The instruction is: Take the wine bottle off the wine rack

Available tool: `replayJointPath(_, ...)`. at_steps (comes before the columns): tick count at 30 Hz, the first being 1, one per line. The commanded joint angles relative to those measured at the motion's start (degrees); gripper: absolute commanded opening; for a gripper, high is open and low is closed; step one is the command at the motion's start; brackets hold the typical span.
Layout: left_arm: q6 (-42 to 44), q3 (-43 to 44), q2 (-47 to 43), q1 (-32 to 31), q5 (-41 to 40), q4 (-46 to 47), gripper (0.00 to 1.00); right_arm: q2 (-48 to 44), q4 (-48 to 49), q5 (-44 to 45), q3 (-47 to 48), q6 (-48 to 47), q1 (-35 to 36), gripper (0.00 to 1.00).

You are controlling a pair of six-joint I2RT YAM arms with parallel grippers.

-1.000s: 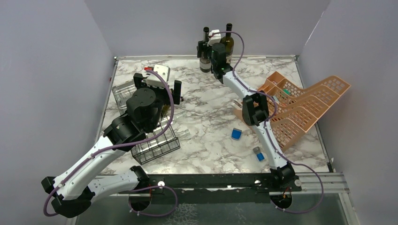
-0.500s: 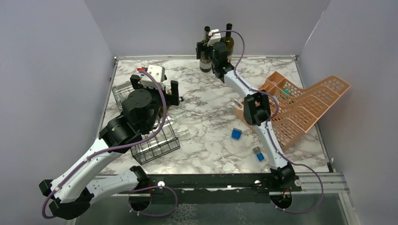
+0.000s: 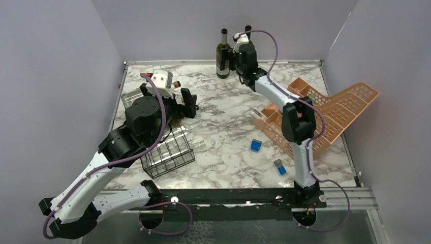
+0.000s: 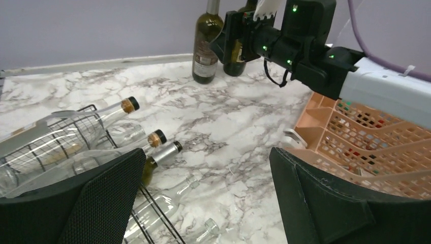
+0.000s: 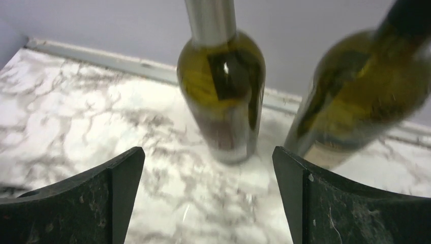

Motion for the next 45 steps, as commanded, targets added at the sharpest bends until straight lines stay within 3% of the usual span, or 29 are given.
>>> replayJointPath(1,-4.6,2.1,1.3,0.2,6.4,-4.4,0.99,-13.5,-3.0,-3.9,-13.5,5.5,0.1,1.00)
replayJointPath(7,-6.4,-0.2,4.0,0.2,15.6,-5.2,0.99,-37.6,-0.7,-12.3,-44.5,12.3,0.4,1.00)
replayJointPath(10,-1.1,-1.8,8.3,0.2,21.8,-5.1,0.99,-48.1,-2.9,-15.4,-54.5,15.0,0.4,1.00)
replayJointPath(14,6.9,-1.8,16.2,0.1,24.1,-7.6,0.97,-60.5,-8.3,-17.7,-62.2,13.9,0.4,1.00)
replayJointPath(17,12.3,0.6,22.8,-0.2,22.8,-10.5,0.91,-68.9,-13.4,-16.1,-63.7,12.3,0.4,1.00)
replayJointPath(26,18.8,1.4,30.7,-0.4,21.5,-16.6,0.92,-83.6,-23.7,-17.3,-66.1,11.9,0.4,1.00)
replayJointPath(35,26.7,-4.0,39.0,-0.5,25.4,-24.7,0.73,-86.8,-25.2,-12.8,-67.5,9.8,0.3,0.99)
replayJointPath(40,28.3,-6.7,42.5,0.3,23.7,-22.0,0.67,-88.7,-25.7,-11.7,-68.0,9.2,0.4,1.00)
replayJointPath(45,29.5,-7.9,44.8,0.4,23.8,-19.4,0.66,-89.9,-25.6,-11.6,-68.4,9.1,0.3,1.00)
